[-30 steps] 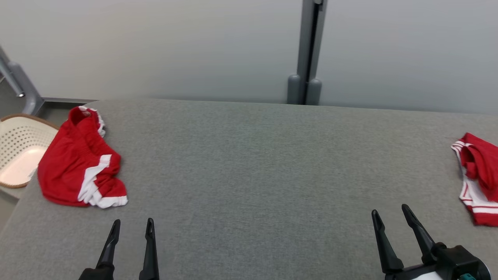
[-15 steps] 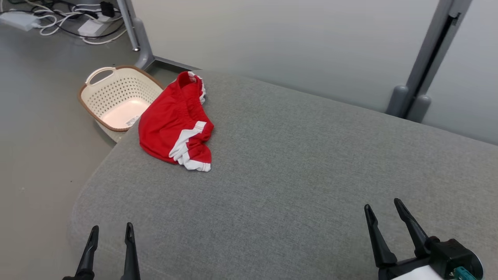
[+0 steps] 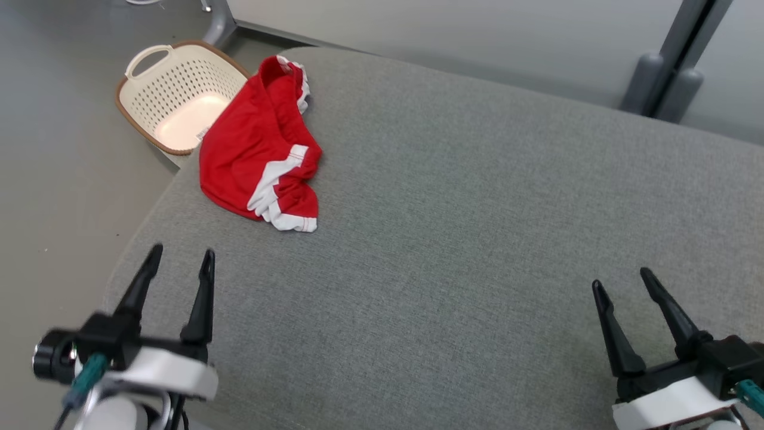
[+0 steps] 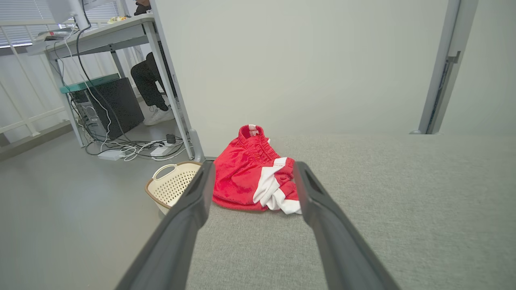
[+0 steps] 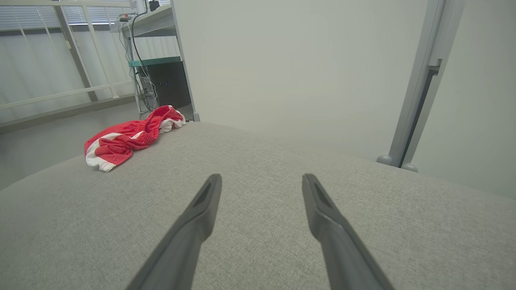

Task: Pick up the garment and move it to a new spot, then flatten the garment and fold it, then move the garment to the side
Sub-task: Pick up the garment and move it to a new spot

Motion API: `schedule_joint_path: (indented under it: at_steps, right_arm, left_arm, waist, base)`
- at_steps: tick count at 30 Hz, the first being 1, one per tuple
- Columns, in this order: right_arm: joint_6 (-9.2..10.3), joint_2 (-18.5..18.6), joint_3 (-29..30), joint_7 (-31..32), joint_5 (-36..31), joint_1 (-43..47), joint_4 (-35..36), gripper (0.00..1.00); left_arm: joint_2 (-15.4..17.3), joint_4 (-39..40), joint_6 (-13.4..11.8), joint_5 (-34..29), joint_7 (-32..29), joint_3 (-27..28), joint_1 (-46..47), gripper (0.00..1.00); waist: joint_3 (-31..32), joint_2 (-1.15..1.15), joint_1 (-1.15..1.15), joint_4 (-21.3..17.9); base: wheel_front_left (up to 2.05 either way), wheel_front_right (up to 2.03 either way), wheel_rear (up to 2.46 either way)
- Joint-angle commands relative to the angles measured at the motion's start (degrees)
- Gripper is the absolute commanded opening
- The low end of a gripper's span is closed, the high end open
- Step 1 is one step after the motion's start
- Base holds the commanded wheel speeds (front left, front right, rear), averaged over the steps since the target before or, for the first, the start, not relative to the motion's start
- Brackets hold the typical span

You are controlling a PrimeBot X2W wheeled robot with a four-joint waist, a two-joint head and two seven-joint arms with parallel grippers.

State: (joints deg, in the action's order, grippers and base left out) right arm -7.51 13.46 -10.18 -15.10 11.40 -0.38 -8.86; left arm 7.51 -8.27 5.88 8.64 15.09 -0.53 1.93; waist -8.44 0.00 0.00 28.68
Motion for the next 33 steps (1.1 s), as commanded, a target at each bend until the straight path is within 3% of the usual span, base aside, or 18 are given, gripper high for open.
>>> schedule_joint_path:
  at_steps: [1,7,8,9,14,21,31,32,33]
  right_arm:
    - [0.05,1.65,-0.28,-0.06,0.36,-1.73,0.52,1.0]
    - [0.05,5.65,-1.25,-0.06,1.37,-5.93,2.19,1.0]
    - [0.05,5.65,-1.25,-0.06,1.37,-5.93,2.19,1.0]
    - [0.05,6.68,-1.61,-0.06,1.27,-7.49,2.89,1.0]
    - [0.05,8.56,-2.49,-0.06,2.22,-10.52,4.33,1.0]
    - [0.09,10.76,-2.46,-0.02,3.04,-12.29,5.2,1.0]
    - [0.12,10.94,-1.32,0.37,2.65,-12.84,5.31,1.0]
    - [0.12,10.75,-1.26,0.38,2.62,-12.99,5.24,1.0]
    - [0.12,10.56,-1.25,0.38,2.57,-13.12,5.1,1.0]
  left_arm:
    - [2.63,-1.54,0.85,0.01,-2.39,-1.92,6.17,1.0]
    - [13.14,-7.25,1.5,7.44,-12.72,-10.35,25.43,1.0]
    - [13.14,-7.25,1.5,7.44,-12.72,-10.35,25.43,1.0]
    - [16.68,-10.06,1.52,10.89,-15.84,-14.24,31.56,1.0]
    - [22.09,-19.47,1.49,21.24,-24.61,-22.74,42.85,1.0]
    - [25.92,-29.23,1.49,28.24,-29.64,-29.75,50.19,1.0]
    - [26.39,-39.9,1.47,34.39,-34.21,-38.02,52.75,1.0]
    - [26.32,-39.77,1.44,35.04,-32.82,-38.36,53.02,0.46]
    - [26.18,-39.58,1.45,35.88,-31.5,-38.47,53.36,0.0]
  waist:
    - [-5.33,0.0,0.0,-2.52]
    - [-12.58,0.0,0.0,-6.33]
    - [-12.58,0.0,0.0,-6.33]
    - [-15.06,0.0,0.0,-7.71]
    - [-20.3,0.0,0.0,-11.41]
    - [-24.92,0.0,0.0,-14.55]
    - [-27.63,0.0,0.0,-16.69]
    - [-27.72,0.0,0.0,-16.72]
    - [-27.72,0.0,0.0,-16.71]
  base:
    - [0.0,0.0,0.0]
    - [0.0,0.0,0.0]
    - [0.0,0.0,0.0]
    - [0.0,0.0,0.0]
    - [0.0,0.0,0.0]
    - [0.0,0.0,0.0]
    - [0.0,0.0,0.0]
    - [0.0,0.0,0.0]
    - [0.0,0.0,0.0]
